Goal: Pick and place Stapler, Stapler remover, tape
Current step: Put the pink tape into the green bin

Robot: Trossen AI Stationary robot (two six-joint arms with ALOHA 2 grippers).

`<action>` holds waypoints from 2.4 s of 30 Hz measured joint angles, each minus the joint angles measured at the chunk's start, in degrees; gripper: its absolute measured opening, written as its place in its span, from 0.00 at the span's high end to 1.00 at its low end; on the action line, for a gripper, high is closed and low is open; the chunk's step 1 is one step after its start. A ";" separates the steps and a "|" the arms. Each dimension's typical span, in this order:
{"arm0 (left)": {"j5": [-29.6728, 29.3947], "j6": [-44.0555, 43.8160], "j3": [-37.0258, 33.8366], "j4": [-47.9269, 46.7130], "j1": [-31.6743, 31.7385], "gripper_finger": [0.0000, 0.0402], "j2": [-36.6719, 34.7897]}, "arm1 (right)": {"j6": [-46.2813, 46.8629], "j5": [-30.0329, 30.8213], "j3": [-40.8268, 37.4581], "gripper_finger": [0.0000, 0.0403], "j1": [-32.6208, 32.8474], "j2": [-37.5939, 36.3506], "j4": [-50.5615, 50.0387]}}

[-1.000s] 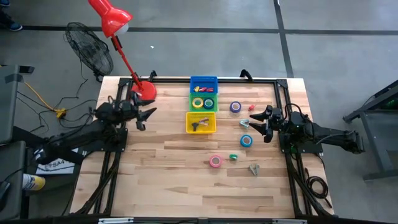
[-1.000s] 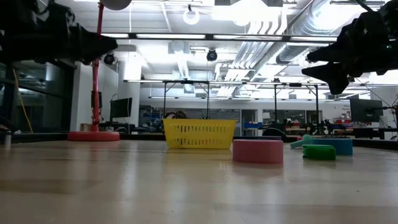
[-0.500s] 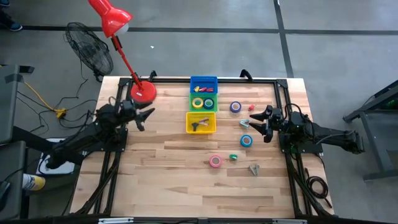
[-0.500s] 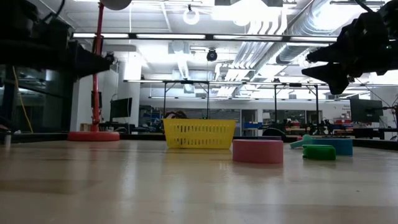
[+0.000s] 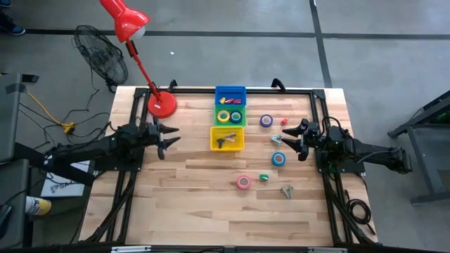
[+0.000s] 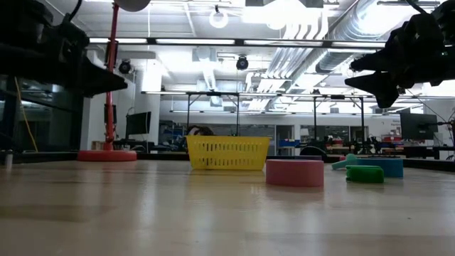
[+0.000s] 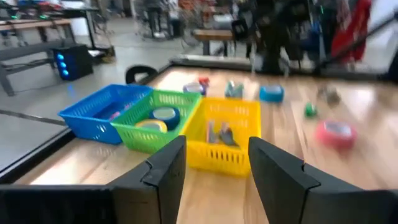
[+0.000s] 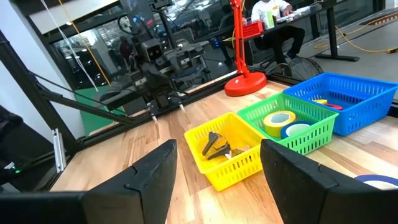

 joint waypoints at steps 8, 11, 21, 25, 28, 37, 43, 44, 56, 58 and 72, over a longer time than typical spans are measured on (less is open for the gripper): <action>0.46 7.87 0.00 0.15 -5.11 0.57 5.80 | 0.00 0.00 0.00 0.45 -0.02 0.00 0.01; 1.32 9.26 0.90 -0.81 -6.04 0.57 5.78 | 0.00 0.00 0.00 0.45 0.00 0.00 0.00; 4.13 14.54 3.49 -1.03 -5.94 0.57 5.84 | 0.00 0.00 0.00 0.45 -0.01 0.00 0.00; 4.13 14.54 3.52 -0.84 -5.92 0.57 5.80 | 0.00 -0.01 0.00 0.45 -0.02 0.00 0.00; 4.11 14.54 3.52 -0.89 -5.92 0.57 5.84 | 0.00 0.00 0.00 0.45 -0.02 0.00 0.02; 4.09 14.52 3.63 -0.88 -5.92 0.57 5.80 | 0.00 0.00 0.00 0.45 -0.02 0.00 0.02; 4.07 14.49 3.71 -0.87 -5.92 0.57 5.80 | 0.00 -0.02 0.00 0.45 0.00 0.00 0.00; 4.07 14.49 3.72 -0.86 -5.92 0.57 5.80 | 0.02 -0.02 0.00 0.45 -0.02 0.00 0.01; 4.06 14.49 3.72 -0.86 -5.92 0.57 5.80 | 15.47 2.61 0.04 0.45 -0.02 0.09 -0.50; 4.04 14.47 3.74 -0.86 -5.92 0.57 5.80 | 14.39 2.40 0.09 0.45 -0.02 0.53 -0.70; 4.04 14.47 3.80 -0.86 -5.92 0.57 5.82 | 16.34 5.07 14.28 0.45 -0.01 15.39 -23.64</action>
